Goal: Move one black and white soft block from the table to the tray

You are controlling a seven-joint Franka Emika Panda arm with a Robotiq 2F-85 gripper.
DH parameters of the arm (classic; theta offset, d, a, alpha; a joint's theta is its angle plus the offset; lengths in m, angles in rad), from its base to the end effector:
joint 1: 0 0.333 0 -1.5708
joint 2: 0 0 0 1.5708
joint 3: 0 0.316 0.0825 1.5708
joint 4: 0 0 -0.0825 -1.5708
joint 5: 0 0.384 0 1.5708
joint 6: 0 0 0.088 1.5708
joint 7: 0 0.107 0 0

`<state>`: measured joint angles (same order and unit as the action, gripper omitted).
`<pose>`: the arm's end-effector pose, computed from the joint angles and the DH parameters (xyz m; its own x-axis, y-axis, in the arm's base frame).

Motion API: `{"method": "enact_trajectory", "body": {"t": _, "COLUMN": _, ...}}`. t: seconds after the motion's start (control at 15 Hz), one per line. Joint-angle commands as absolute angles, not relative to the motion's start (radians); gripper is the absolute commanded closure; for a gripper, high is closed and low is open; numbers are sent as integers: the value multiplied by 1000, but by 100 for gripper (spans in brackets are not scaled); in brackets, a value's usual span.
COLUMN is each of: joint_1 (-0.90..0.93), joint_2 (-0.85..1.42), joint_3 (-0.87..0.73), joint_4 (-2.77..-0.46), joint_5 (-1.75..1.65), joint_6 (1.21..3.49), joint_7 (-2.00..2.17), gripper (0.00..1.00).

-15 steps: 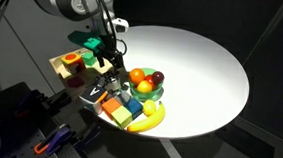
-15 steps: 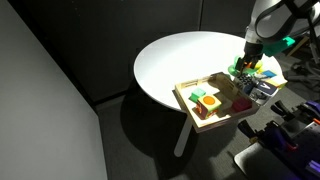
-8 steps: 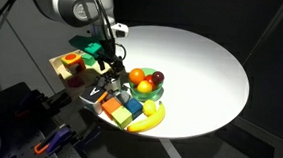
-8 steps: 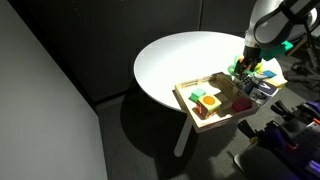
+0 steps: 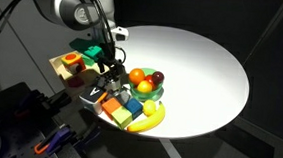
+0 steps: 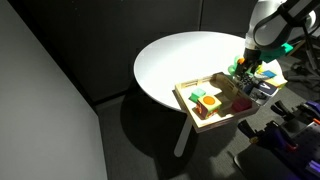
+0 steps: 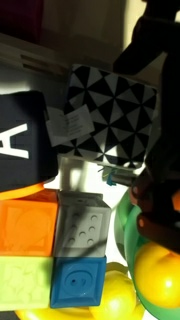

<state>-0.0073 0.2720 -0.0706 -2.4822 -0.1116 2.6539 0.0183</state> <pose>0.4613 -0.0347 0.1758 0.9947 0.0034 -0.1023 0.0099 -0.9980 0.0628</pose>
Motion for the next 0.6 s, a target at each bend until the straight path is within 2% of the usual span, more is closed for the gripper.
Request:
{"method": "enact_trajectory", "body": {"t": 0.0, "joint_1": 7, "joint_2": 285, "joint_3": -87, "joint_4": -2474, "joint_5": -146, "joint_6": 2664, "joint_7": 59, "gripper": 0}}
{"method": "enact_trajectory", "body": {"t": 0.53, "joint_1": 11, "joint_2": 303, "joint_3": -90, "joint_4": -2464, "joint_5": -146, "joint_6": 2661, "joint_7": 57, "gripper": 0}}
